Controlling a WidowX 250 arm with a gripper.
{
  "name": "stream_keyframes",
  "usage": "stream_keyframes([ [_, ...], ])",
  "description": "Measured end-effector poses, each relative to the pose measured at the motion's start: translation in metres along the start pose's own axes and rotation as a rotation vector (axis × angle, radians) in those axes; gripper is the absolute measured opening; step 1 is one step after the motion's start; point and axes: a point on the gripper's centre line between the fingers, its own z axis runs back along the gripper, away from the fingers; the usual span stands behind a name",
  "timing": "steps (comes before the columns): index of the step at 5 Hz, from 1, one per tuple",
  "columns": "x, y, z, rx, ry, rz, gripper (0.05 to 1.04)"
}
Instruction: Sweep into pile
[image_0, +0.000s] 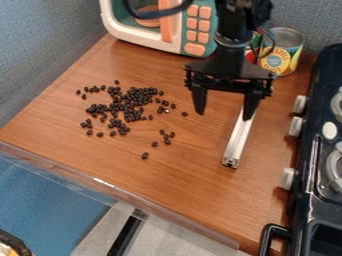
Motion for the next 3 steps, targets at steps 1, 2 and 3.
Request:
stream_keyframes([
  [1, 0.004, -0.007, -0.012, -0.016, 0.001, 0.007, 1.001],
  [2, 0.010, -0.016, -0.009, -0.038, -0.020, 0.010, 1.001],
  [3, 0.013, -0.027, -0.012, -0.043, -0.029, 0.003, 1.001],
])
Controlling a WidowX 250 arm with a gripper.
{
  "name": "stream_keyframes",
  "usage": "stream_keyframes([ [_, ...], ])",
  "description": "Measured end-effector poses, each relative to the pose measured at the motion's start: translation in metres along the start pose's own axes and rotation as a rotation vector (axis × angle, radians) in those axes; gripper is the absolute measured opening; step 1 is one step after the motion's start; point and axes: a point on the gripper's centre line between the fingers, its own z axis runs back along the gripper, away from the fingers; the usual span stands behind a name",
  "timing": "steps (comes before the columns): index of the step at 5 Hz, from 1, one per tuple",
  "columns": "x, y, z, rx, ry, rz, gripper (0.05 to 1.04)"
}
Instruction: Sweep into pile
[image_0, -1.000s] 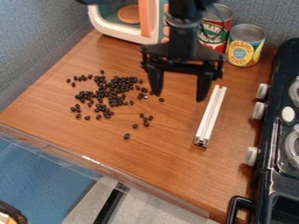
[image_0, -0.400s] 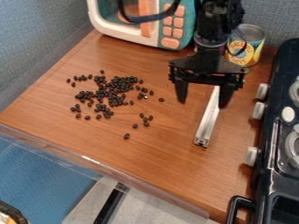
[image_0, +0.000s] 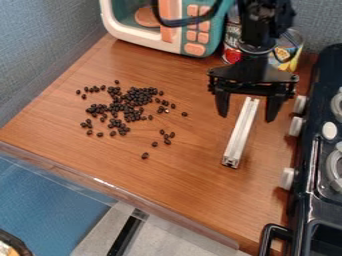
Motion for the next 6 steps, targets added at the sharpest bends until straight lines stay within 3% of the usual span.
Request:
stream_keyframes([
  [3, 0.003, -0.009, -0.031, 0.029, 0.007, -0.025, 1.001],
  [4, 0.004, -0.008, -0.032, 0.030, 0.001, -0.033, 0.994],
  [5, 0.003, -0.008, -0.036, 0.032, 0.000, -0.033, 0.915],
  [6, 0.002, -0.007, -0.038, 0.021, 0.001, -0.022, 0.625],
])
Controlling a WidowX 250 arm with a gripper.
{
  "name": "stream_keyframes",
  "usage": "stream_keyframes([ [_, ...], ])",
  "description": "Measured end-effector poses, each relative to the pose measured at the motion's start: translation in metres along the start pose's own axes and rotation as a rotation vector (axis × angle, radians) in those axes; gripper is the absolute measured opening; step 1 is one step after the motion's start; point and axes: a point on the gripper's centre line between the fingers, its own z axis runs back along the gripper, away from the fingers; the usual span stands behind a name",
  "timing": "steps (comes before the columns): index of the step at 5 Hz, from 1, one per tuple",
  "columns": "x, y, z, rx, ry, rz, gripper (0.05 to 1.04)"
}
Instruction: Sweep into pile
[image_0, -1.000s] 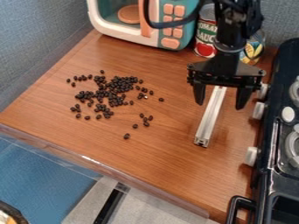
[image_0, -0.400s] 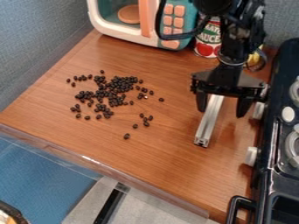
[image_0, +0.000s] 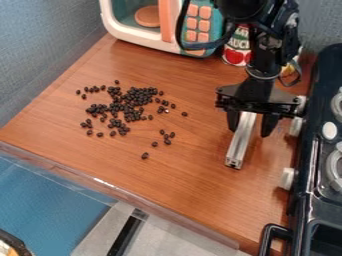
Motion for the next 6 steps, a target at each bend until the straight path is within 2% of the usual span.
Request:
stream_keyframes([
  [1, -0.001, 0.002, -0.002, -0.001, 0.001, -0.001, 0.377],
  [6, 0.002, 0.030, -0.007, 0.014, -0.007, -0.016, 0.372],
])
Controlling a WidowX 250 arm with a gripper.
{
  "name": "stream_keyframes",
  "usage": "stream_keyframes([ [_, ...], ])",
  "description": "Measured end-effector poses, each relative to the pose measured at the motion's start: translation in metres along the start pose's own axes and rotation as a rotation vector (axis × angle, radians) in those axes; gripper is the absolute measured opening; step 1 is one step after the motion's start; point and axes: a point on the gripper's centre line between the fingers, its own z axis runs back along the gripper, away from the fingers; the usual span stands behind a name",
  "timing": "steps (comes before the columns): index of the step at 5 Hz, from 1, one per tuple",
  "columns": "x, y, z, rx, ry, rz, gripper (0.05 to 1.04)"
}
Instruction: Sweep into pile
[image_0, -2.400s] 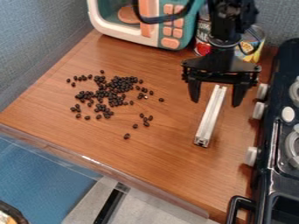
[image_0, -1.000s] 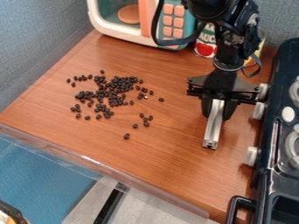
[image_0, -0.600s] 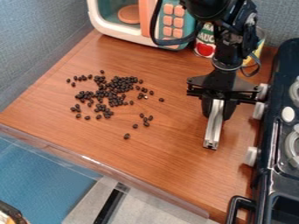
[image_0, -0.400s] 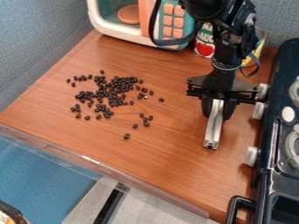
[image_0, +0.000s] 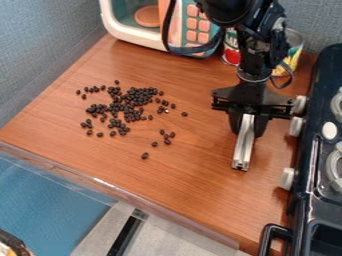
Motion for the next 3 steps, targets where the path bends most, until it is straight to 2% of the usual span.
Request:
stream_keyframes([
  [3, 0.008, 0.053, 0.002, 0.025, 0.026, 0.027, 0.372],
])
